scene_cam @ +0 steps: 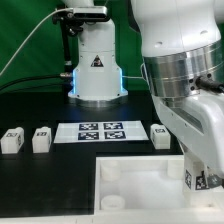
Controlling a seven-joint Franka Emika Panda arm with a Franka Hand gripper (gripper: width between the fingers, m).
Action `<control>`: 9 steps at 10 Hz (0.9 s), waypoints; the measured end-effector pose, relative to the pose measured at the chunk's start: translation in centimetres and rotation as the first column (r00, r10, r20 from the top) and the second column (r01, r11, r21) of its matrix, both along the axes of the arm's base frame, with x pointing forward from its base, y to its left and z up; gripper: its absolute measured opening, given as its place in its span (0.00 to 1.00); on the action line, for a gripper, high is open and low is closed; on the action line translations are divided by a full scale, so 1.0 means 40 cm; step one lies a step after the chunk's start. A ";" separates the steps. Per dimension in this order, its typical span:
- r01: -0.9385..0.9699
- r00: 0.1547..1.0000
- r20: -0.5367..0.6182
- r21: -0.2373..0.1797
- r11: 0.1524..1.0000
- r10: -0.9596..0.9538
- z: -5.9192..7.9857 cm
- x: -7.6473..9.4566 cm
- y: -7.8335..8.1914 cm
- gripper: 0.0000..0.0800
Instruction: Assemble one leg
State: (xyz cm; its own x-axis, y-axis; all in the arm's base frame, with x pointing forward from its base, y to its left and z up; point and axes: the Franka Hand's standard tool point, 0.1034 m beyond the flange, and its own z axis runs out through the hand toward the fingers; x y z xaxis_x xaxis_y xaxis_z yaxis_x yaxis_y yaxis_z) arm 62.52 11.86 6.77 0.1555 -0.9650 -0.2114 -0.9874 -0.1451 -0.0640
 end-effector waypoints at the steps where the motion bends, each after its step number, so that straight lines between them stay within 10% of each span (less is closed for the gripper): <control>1: -0.210 0.977 0.036 -0.015 0.978 0.210 -0.001 -0.004 0.005 0.72; 5: -0.620 0.777 0.091 -0.057 0.782 0.623 0.000 -0.012 0.009 0.81; 9: -0.962 0.109 0.098 -0.242 0.130 0.989 0.008 0.012 -0.005 0.81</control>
Offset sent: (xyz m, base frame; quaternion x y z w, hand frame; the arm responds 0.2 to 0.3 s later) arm 0.0000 0.0000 0.0000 0.0000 0.0000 -0.1790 0.9838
